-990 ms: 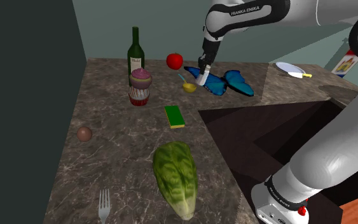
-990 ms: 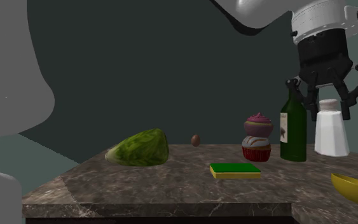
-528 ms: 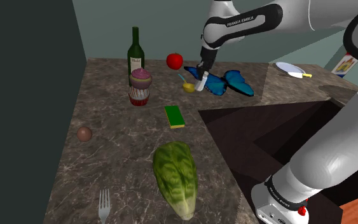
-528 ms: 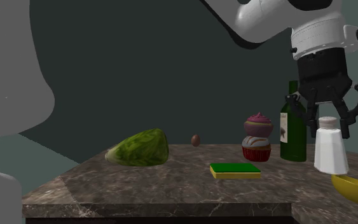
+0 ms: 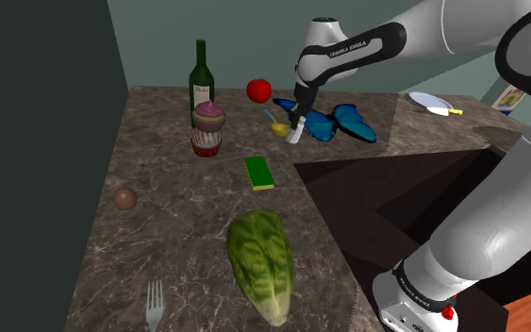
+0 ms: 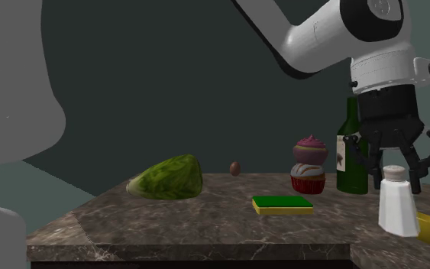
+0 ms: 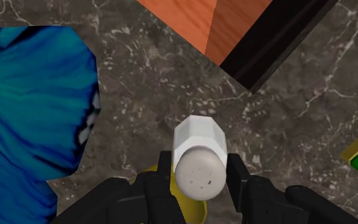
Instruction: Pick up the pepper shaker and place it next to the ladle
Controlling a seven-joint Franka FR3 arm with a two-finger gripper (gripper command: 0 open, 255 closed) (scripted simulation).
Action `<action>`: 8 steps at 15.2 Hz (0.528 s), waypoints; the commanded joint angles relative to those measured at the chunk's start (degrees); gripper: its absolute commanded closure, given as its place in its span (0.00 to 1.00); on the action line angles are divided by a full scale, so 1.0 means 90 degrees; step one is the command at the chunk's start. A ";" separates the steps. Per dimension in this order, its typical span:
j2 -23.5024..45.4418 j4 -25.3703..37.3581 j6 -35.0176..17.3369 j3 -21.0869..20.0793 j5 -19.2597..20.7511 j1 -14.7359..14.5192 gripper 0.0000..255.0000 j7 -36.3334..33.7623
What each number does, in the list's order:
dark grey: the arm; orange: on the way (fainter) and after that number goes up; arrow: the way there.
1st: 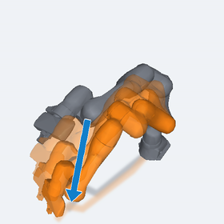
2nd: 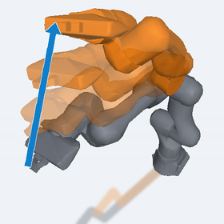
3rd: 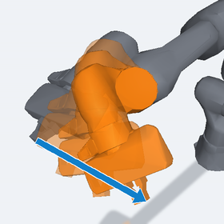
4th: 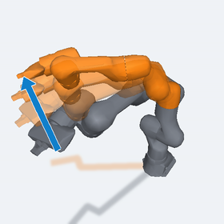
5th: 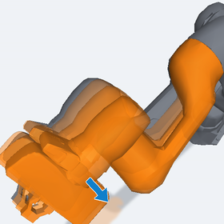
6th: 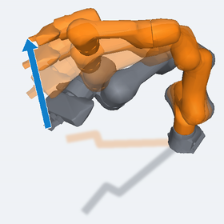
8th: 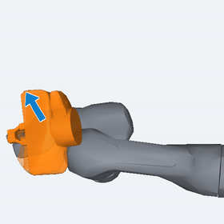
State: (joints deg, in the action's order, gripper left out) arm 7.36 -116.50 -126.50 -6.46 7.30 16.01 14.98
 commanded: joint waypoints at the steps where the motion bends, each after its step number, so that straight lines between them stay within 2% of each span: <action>1: 0.0067 -0.0086 -0.0155 0.0000 0.0026 -0.0006 1.00 -0.0037; 4: 0.0207 -0.0204 -0.0409 0.0010 0.0072 -0.0010 1.00 -0.0084; 8: 0.0207 -0.0204 -0.0409 0.0010 0.0072 -0.0010 1.00 -0.0084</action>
State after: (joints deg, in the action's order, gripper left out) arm 9.22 -118.32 -130.14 -6.38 7.94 15.92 14.23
